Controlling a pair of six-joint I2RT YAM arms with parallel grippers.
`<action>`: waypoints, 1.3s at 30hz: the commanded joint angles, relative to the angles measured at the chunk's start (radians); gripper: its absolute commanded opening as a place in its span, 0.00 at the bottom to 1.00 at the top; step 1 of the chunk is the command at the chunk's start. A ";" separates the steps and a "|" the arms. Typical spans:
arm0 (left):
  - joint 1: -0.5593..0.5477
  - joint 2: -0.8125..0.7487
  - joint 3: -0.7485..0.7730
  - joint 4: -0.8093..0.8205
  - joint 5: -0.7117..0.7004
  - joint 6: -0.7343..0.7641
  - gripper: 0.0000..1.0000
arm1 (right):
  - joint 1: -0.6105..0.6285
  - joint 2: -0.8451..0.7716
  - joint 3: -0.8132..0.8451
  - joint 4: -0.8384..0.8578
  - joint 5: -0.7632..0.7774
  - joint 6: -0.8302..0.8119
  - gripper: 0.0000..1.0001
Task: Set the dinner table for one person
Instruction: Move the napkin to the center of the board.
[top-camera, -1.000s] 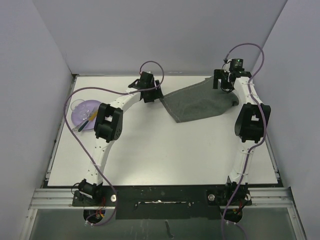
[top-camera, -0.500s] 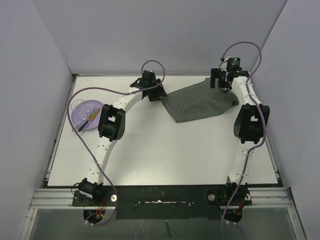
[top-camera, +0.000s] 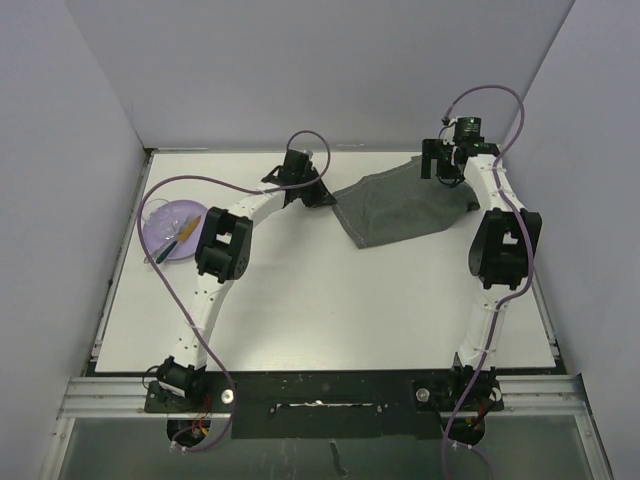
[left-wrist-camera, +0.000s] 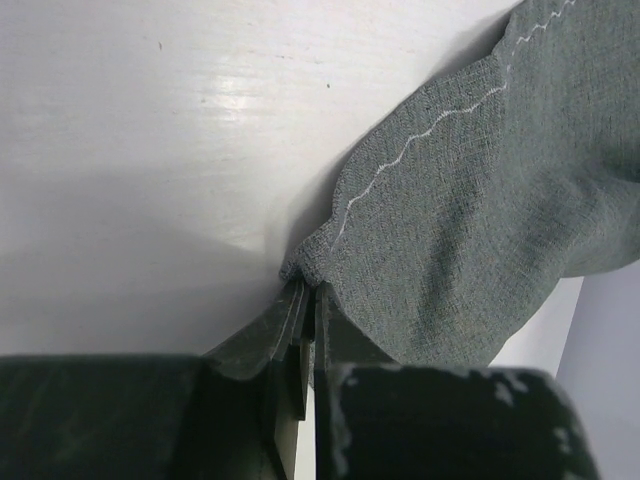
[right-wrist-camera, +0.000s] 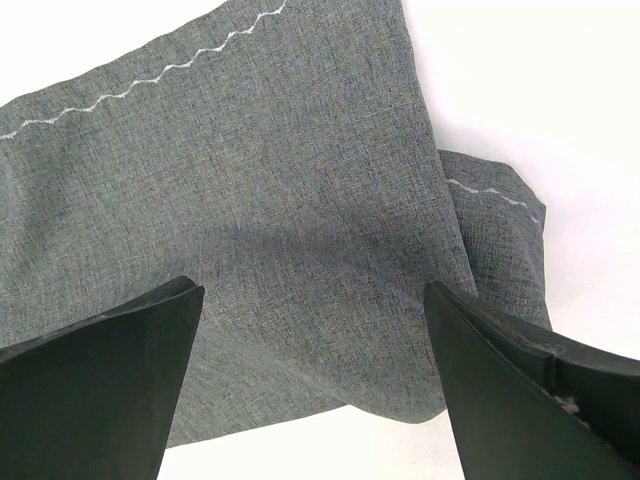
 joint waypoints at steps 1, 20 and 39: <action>-0.037 0.011 -0.098 -0.186 -0.018 0.088 0.00 | 0.012 -0.111 -0.002 0.024 0.022 0.002 0.99; -0.040 -0.610 -0.122 -0.512 -0.374 0.402 0.00 | 0.105 -0.291 -0.039 -0.081 0.111 0.007 0.99; 0.059 -0.650 -0.074 -0.656 -0.455 0.533 0.00 | 0.124 0.100 0.167 -0.006 -0.584 0.014 0.98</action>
